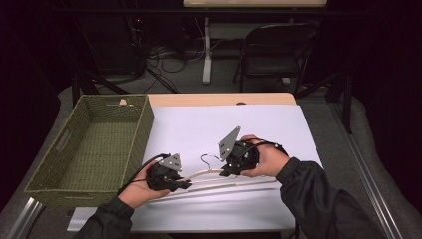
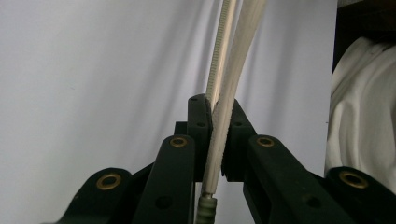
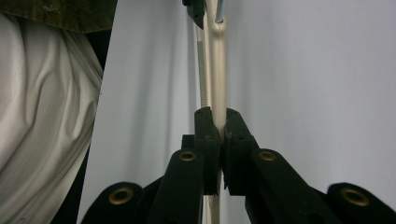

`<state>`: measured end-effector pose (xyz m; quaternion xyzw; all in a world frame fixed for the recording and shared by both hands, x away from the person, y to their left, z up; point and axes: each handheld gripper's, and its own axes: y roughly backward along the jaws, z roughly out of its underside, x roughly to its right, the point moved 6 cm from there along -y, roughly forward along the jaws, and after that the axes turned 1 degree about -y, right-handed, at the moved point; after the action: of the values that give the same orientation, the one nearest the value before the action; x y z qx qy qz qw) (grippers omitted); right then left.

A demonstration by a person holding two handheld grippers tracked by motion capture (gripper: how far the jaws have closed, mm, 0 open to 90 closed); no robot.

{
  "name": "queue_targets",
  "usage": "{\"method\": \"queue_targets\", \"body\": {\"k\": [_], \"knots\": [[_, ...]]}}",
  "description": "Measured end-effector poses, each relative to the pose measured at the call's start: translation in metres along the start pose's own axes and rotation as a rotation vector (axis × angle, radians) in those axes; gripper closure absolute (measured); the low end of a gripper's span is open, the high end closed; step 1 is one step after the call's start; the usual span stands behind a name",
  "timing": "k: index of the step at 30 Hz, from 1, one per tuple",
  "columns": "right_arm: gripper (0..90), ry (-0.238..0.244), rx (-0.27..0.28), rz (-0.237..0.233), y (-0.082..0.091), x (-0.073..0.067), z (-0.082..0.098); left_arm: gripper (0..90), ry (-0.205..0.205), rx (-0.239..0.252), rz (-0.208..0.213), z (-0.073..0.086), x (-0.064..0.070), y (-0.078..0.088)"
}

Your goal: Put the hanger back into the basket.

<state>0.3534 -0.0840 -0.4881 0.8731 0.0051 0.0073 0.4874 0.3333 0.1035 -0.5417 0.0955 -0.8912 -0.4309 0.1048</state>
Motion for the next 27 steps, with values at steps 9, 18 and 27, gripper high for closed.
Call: {"method": "queue_targets", "body": {"k": [9, 18, 27], "knots": [[86.5, 0.005, 0.0, -0.004, -0.001, 0.001, 0.001, 85.9, -0.004, 0.002, 0.004, 0.0, 0.001, 0.0], [83.5, -0.017, 0.021, 0.001, 0.003, 0.003, 0.002, 86.9, 0.003, 0.039, 0.019, -0.002, 0.009, 0.004], [56.5, -0.125, 0.102, 0.092, 0.03, 0.016, 0.027, 87.3, 0.064, 0.079, -0.047, -0.006, 0.021, 0.026]]}}
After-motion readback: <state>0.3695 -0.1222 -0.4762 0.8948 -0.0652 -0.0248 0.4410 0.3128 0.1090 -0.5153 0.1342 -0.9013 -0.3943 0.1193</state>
